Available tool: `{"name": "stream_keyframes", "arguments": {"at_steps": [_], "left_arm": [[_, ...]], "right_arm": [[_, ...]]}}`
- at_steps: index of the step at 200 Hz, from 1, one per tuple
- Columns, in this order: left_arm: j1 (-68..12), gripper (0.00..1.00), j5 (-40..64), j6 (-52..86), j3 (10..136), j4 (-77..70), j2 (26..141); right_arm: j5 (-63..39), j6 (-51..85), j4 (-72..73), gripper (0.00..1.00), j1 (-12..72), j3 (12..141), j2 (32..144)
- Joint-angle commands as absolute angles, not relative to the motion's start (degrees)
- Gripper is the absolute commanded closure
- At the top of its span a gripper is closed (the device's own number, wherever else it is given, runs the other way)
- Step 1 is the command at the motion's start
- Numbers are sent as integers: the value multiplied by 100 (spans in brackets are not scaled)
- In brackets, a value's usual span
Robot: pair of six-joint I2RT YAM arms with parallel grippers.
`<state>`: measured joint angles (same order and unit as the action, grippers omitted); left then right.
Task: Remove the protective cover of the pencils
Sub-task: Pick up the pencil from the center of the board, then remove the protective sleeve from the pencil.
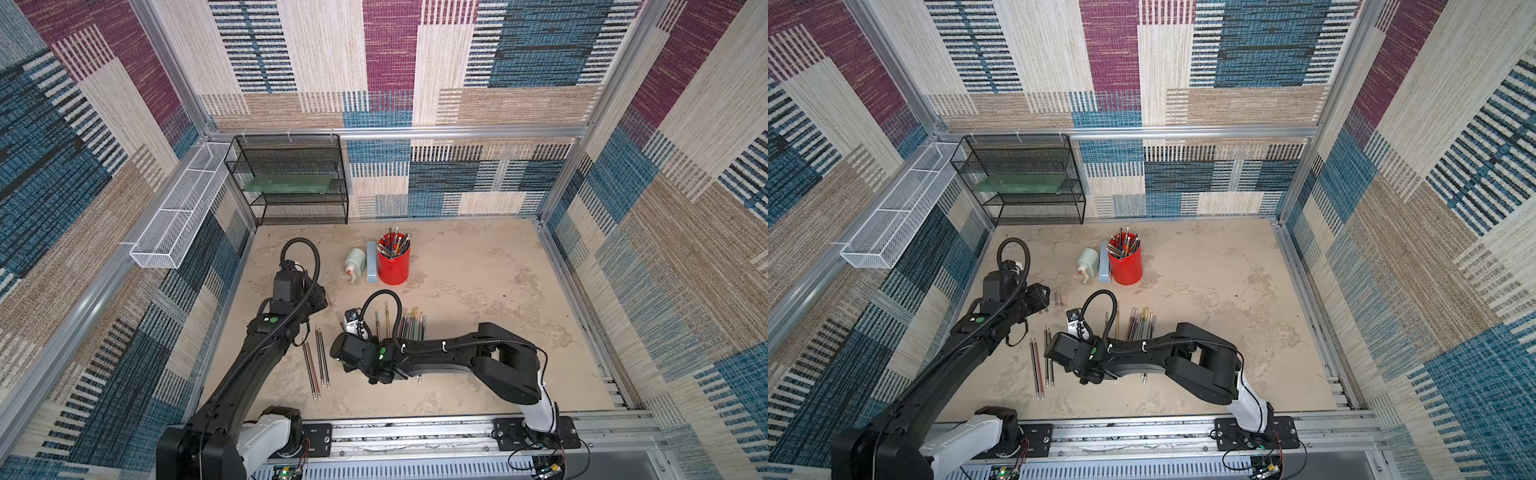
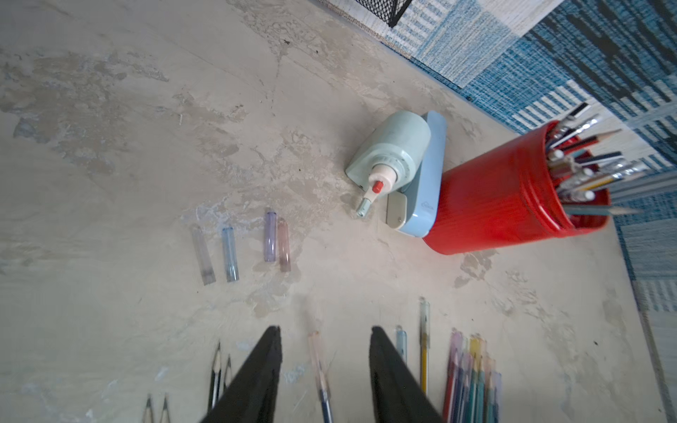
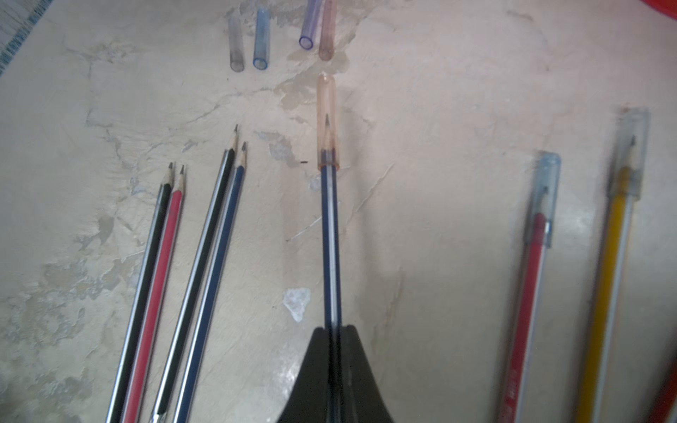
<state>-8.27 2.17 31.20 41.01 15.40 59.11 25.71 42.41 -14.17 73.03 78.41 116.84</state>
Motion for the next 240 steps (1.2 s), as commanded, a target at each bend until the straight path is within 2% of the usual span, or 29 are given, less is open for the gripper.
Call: {"name": "stream_keyframes", "arguments": {"at_steps": [1, 51, 85, 181, 219, 240], "left_arm": [[-826, 53, 870, 3520, 3831, 1550, 5428], [-834, 44, 2230, 3969, 3446, 1241, 4952], [-852, 43, 2950, 4117, 3595, 1170, 5173], [-958, 42, 3084, 4112, 3558, 958, 5441], [-1011, 45, 3115, 4011, 3606, 952, 5564], [-1011, 49, 3116, 3989, 3650, 958, 5621]], "right_arm": [[2665, 4342, -828, 99, 7286, 7555, 11350], [2741, 4420, 131, 100, 7311, 6443, 10547], [2892, 4365, 634, 100, 7441, 5919, 10070], [3144, 4238, 621, 100, 7600, 6003, 9852], [3119, 4112, 677, 100, 7608, 6125, 9955], [3080, 4131, 563, 100, 7611, 6274, 10015]]}}
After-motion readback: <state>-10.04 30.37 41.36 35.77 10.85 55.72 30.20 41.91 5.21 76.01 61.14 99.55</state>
